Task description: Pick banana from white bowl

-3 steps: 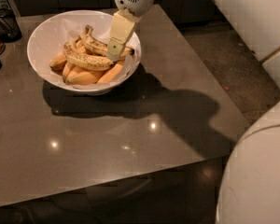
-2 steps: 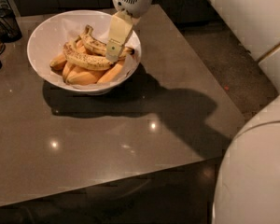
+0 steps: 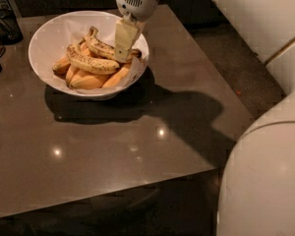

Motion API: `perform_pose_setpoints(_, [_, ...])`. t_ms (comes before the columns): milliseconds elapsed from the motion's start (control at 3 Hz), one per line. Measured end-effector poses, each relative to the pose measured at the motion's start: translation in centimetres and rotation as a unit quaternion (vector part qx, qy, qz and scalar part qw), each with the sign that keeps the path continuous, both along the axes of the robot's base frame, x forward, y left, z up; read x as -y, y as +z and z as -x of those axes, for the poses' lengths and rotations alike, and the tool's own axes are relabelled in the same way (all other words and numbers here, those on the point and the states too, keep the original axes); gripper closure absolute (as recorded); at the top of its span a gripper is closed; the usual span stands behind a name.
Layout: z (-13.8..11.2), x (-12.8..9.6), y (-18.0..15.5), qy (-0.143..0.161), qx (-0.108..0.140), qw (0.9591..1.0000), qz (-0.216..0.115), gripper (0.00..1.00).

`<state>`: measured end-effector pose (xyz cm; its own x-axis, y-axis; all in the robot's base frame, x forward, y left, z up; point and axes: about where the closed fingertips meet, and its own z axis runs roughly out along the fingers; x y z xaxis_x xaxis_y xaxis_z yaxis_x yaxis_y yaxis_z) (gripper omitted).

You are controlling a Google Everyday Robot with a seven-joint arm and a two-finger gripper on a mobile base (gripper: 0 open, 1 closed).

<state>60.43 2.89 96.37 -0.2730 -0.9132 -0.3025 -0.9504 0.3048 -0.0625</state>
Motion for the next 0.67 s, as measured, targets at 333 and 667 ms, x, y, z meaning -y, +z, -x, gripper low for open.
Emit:
perform_pose_setpoints(333, [-0.07,-0.15,-0.33,-0.002,-0.005,1.0000,0.001,0.41])
perform_pose_setpoints(667, [-0.06,-0.23,-0.58,-0.002,-0.009,1.0000,0.002,0.40])
